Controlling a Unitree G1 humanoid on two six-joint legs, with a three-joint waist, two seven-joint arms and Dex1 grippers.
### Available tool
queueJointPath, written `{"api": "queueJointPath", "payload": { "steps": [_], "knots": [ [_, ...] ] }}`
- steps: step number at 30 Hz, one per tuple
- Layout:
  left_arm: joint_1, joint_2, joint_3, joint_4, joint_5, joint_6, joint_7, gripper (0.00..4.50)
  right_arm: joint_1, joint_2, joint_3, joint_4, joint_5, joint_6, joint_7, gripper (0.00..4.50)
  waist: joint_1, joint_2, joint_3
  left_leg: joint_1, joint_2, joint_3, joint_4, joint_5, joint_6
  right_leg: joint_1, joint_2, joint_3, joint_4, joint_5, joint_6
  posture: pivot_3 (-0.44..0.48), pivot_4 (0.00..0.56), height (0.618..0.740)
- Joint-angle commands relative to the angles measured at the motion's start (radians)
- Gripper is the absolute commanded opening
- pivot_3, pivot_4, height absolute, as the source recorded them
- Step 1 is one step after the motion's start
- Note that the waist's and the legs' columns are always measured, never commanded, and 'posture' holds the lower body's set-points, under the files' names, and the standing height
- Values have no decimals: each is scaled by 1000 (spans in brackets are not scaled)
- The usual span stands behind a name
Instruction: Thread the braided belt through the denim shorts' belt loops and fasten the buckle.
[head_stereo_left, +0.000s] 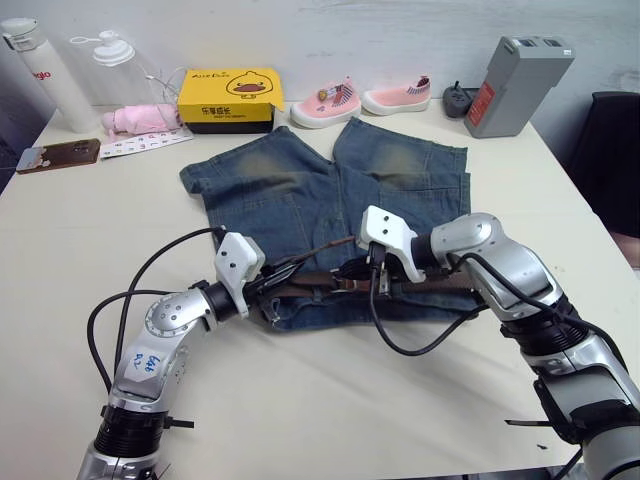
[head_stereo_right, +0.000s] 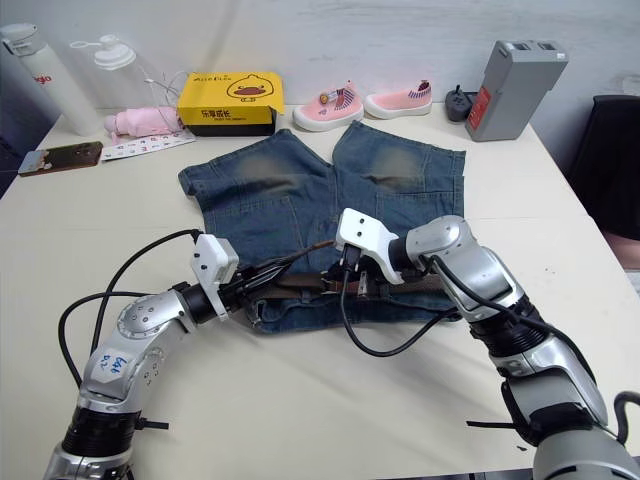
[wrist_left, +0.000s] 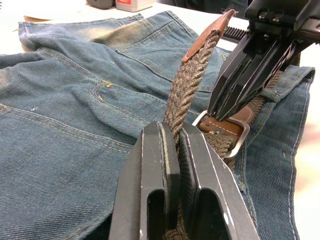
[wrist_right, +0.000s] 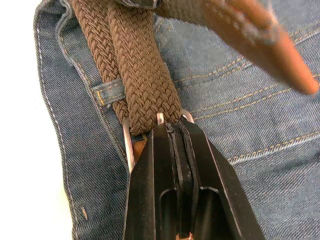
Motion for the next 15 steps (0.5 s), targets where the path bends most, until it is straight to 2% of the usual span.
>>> {"api": "queueJointPath", "payload": {
  "steps": [1,15],
  "knots": [
    [-8,-4,15,-18,0,-24,3,0,-5,8,15,-6,-21,-19,0,32,0,0,0,0,0,0,0,0,0,0,0,0,0,0,0,0,150,658],
    [-7,-3,20,-15,-2,-28,5,0,13,51,115,55,-114,-56,-12,32,-3,0,0,1,0,0,0,0,0,0,0,0,0,0,0,0,150,658]
  ]
}}
